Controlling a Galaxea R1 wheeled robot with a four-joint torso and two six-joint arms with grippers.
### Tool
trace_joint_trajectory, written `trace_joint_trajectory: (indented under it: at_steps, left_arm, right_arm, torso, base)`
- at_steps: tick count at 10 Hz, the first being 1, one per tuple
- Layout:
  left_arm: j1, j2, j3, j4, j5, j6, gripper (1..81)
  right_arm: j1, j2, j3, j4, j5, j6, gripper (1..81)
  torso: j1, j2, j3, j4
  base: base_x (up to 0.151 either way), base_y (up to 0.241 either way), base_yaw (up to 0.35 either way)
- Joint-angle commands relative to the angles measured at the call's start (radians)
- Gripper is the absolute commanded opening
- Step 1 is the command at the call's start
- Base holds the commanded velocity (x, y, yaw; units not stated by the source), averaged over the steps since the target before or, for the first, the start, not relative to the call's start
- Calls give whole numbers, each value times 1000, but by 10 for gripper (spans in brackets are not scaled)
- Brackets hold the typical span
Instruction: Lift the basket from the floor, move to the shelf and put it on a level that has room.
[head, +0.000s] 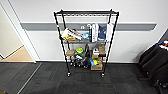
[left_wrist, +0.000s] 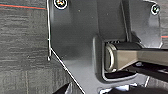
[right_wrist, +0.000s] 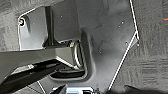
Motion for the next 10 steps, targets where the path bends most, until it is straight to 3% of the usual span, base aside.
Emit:
trace_joint_trajectory:
  at_steps: [1,2,3,5,7,8,10]
  left_arm:
    - [-54,-42,17,-77,78,-4,811]
    - [-64,-40,17,-79,79,-4,811]
    - [-70,-39,17,-79,81,-4,811]
    - [-82,-39,17,-79,82,-4,811]
    - [-113,-39,18,-79,130,-4,811]
    - [-130,-42,32,-80,148,-4,811]
    - [-177,-50,55,-106,177,-4,811]
  right_arm:
    - [24,-15,11,1,-69,10,811]
    - [29,-18,20,1,-71,10,811]
    - [34,-27,37,1,-71,10,811]
    - [49,-66,83,2,-69,11,811]
    - [81,-120,165,2,-69,11,811]
    - [96,-150,209,2,-69,11,811]
    - [142,-176,237,30,-80,14,811]
  torso:
    - [62,-96,0,0]
    - [83,-130,0,0]
    - [106,-166,-93,0]
    - [137,-216,-112,0]
    - [175,-276,-168,0]
    - [197,-311,-107,0]
    - [233,-365,-137,0]
  base:
    - [0,0,0]
    - [0,0,0]
    - [0,0,0]
    - [0,0,0]
    - [0,0,0]
    - [0,0,0]
    - [0,0,0]
